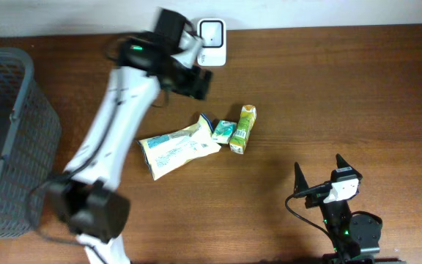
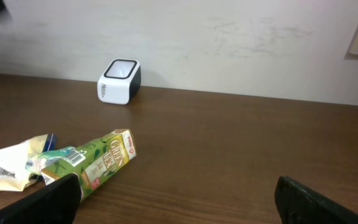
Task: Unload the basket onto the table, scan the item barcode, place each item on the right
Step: 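Place the Kleenex pack on the table next to the carton, then reach into the basket and grasp the orange tissue pack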
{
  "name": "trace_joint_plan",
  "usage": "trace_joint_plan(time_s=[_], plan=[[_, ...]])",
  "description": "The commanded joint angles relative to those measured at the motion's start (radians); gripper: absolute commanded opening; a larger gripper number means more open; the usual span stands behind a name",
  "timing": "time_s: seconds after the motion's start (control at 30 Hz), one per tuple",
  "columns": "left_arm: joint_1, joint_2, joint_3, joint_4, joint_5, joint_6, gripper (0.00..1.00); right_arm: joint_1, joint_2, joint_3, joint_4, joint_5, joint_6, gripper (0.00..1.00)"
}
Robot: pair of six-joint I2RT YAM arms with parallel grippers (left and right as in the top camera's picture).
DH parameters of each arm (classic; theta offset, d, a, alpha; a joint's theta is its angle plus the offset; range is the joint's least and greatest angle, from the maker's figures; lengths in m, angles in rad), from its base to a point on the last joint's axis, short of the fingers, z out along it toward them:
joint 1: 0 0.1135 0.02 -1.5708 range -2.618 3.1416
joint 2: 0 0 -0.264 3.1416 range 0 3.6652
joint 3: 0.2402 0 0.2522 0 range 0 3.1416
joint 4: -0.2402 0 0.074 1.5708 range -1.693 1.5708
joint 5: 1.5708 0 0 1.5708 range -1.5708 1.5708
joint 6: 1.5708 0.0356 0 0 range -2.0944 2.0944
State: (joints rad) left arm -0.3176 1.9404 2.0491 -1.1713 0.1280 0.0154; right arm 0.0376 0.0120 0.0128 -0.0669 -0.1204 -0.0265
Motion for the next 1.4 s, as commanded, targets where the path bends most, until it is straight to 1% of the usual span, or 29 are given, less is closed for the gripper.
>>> trace_joint_plan(time_s=[0.0, 0.03, 0.1, 0.17, 0.27, 0.33, 0.37, 0.47, 0.53, 0.63, 0.67, 0.7, 0.77, 0.83, 0.93, 0.97, 1.03, 1.07, 1.1, 1.17, 1.27, 1.3, 1.37], plan=[[0.180, -0.191, 0.041, -0.016, 0.003, -0.006, 0.99, 0.008, -0.006, -0.007, -0.002, 0.001, 0.001, 0.99], [0.246, -0.223, 0.041, -0.027, 0.003, -0.046, 0.99, 0.008, -0.006, -0.007, -0.002, 0.001, 0.001, 0.99], [0.437, -0.281, 0.041, -0.062, 0.003, -0.158, 0.99, 0.008, -0.006, -0.007, -0.002, 0.001, 0.001, 0.99], [0.629, -0.293, 0.041, -0.081, 0.003, -0.231, 0.99, 0.008, -0.006, -0.007, -0.002, 0.001, 0.001, 0.99], [0.865, -0.290, 0.027, -0.098, 0.003, -0.304, 0.99, 0.008, -0.006, -0.007, -0.002, 0.001, 0.001, 0.99], [0.955, -0.280, 0.026, -0.098, -0.014, -0.308, 0.99, 0.008, -0.006, -0.007, -0.002, 0.001, 0.001, 0.99], [0.988, -0.272, 0.025, -0.098, -0.048, -0.308, 0.99, 0.008, -0.006, -0.007, -0.002, 0.001, 0.001, 0.99], [1.034, -0.242, -0.012, -0.087, -0.153, -0.318, 0.99, 0.008, -0.006, -0.007, -0.002, 0.001, 0.001, 0.99], [1.044, -0.212, -0.090, -0.048, -0.197, -0.310, 0.99, 0.008, -0.006, -0.007, -0.002, 0.001, 0.001, 0.99], [1.052, -0.199, -0.303, 0.070, -0.296, -0.262, 0.99, 0.008, -0.006, -0.007, -0.002, 0.001, 0.001, 0.99], [1.057, -0.199, -0.359, 0.107, -0.312, -0.241, 0.99, 0.008, -0.006, -0.007, -0.002, 0.001, 0.001, 0.99], [1.069, -0.199, -0.437, 0.162, -0.312, -0.194, 1.00, 0.008, -0.006, -0.007, -0.002, 0.001, 0.001, 0.99], [1.105, -0.195, -0.590, 0.286, -0.322, -0.062, 0.98, 0.008, -0.006, -0.007, -0.002, 0.001, 0.001, 0.99], [1.138, -0.182, -0.658, 0.350, -0.342, -0.023, 0.99, 0.008, -0.006, -0.007, -0.002, 0.001, 0.001, 0.99], [1.204, -0.129, -0.704, 0.407, -0.342, -0.017, 0.98, 0.008, -0.006, -0.007, -0.002, 0.001, 0.001, 0.99], [1.214, -0.114, -0.704, 0.416, -0.342, -0.004, 0.97, 0.008, -0.006, -0.007, -0.002, 0.001, 0.001, 0.99], [1.232, -0.080, -0.704, 0.431, -0.343, 0.035, 0.78, 0.008, -0.006, -0.007, -0.002, 0.001, 0.001, 0.99], [1.234, -0.067, -0.704, 0.435, -0.352, 0.035, 0.71, 0.008, -0.006, -0.007, -0.002, 0.001, 0.001, 0.99], [1.237, -0.051, -0.704, 0.438, -0.362, 0.036, 0.70, 0.008, -0.006, -0.007, -0.002, 0.001, 0.001, 0.99], [1.237, -0.018, -0.704, 0.451, -0.375, 0.043, 0.63, 0.008, -0.006, -0.007, -0.002, 0.001, 0.001, 0.99], [1.237, 0.016, -0.704, 0.463, -0.414, 0.043, 0.49, 0.008, -0.006, -0.007, -0.002, 0.001, 0.001, 0.99], [1.237, 0.028, -0.704, 0.463, -0.426, 0.043, 0.49, 0.008, -0.006, -0.007, -0.002, 0.001, 0.001, 0.99], [1.237, 0.039, -0.704, 0.465, -0.432, 0.042, 0.53, 0.008, -0.006, -0.007, -0.002, 0.001, 0.001, 0.99]])
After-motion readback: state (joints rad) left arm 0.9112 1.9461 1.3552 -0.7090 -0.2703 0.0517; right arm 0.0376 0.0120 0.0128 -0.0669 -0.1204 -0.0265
